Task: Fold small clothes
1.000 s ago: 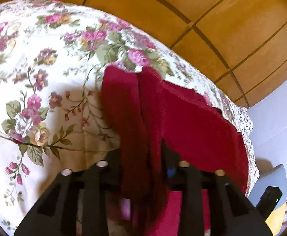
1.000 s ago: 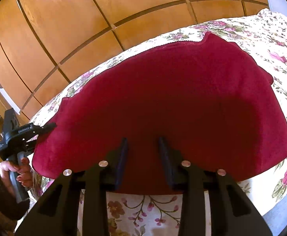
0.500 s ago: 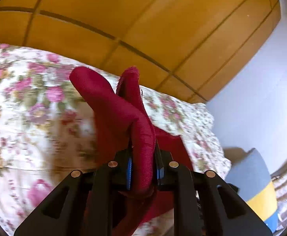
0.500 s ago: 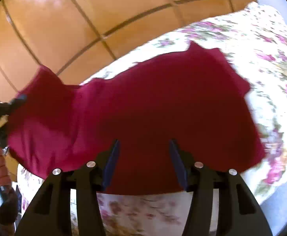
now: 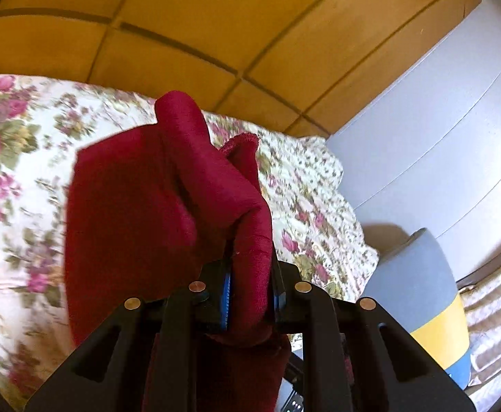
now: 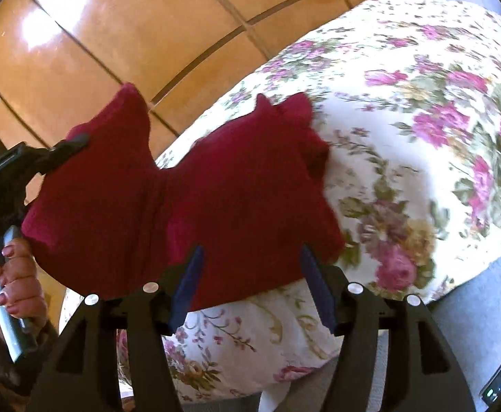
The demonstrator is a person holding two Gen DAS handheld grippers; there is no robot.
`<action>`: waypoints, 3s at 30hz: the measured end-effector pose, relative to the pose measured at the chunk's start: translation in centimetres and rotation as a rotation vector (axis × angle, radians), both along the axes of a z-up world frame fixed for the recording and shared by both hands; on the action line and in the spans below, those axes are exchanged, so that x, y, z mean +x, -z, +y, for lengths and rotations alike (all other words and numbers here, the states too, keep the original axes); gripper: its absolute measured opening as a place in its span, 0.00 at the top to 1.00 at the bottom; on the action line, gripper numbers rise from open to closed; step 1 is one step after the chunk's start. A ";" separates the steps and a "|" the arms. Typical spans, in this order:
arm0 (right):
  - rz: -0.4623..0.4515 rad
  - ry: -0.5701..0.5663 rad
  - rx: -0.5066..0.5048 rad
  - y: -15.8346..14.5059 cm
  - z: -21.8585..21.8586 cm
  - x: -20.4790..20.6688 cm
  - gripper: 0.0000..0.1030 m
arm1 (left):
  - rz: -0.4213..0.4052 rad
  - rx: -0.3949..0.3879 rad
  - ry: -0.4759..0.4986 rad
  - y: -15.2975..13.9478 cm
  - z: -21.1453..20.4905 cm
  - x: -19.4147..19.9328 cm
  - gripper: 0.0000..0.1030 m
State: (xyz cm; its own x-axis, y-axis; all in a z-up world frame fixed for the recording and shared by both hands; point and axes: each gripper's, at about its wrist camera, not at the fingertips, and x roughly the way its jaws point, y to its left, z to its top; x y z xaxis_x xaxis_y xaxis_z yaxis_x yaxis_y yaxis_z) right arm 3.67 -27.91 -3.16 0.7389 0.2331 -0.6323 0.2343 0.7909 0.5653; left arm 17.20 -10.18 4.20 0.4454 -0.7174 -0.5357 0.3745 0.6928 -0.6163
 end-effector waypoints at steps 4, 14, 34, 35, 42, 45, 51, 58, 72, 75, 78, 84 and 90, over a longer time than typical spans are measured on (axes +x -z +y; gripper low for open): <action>0.005 0.075 0.027 0.1 -2.0 -0.9 0.42 | 0.009 0.067 -0.018 2.1 -4.0 0.3 0.84; 0.028 0.212 0.062 0.9 -5.7 -2.4 0.42 | 0.040 0.238 0.087 6.9 -12.0 -0.4 0.74; -0.124 -0.083 -0.001 -3.1 0.5 1.1 0.42 | -0.079 0.251 -0.295 8.3 7.7 -3.8 0.22; -0.100 -0.114 -0.033 -3.1 1.3 1.8 0.42 | -0.054 0.257 -0.289 9.1 8.0 -3.6 0.22; -0.031 -0.168 -0.150 -3.0 2.7 3.8 0.84 | -0.065 0.327 -0.191 10.2 6.4 -3.6 0.22; -0.082 -0.123 -0.213 -5.3 1.6 1.9 0.86 | -0.105 0.365 -0.125 9.6 4.7 -3.8 0.22; 0.033 -0.070 -0.163 0.3 -0.6 2.0 0.81 | -0.221 0.562 -0.060 10.4 0.3 -5.0 0.22; -0.088 0.033 -0.083 -2.6 -3.3 1.0 0.47 | -0.233 0.533 -0.081 10.2 1.4 -5.7 0.22; 0.068 -0.018 -0.409 -2.8 -3.4 12.6 0.92 | -0.305 0.661 0.018 11.2 -2.6 -6.2 0.14; 0.125 0.002 -0.369 0.6 -4.5 13.4 0.92 | -0.255 0.638 0.021 11.8 -2.7 -5.4 0.12; 0.071 0.012 -0.258 0.6 -5.7 11.9 0.86 | -0.193 0.587 0.033 11.0 -1.7 -5.1 0.12; -0.104 -0.002 -0.231 -5.8 -5.0 9.1 0.59 | -0.281 0.561 -0.046 6.7 0.5 -4.5 0.12; -0.061 -0.180 -0.403 -6.1 0.6 12.6 0.68 | -0.317 0.585 -0.106 4.7 -1.0 -0.5 0.14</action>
State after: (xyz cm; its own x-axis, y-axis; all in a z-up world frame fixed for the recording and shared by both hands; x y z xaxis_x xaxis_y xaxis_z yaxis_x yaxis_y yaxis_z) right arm 16.29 -27.26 2.98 0.7477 0.1056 -0.6556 0.0485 0.9760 0.2125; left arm 16.72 -11.21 -0.46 0.6971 -0.2927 -0.6545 0.3872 0.9220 0.0001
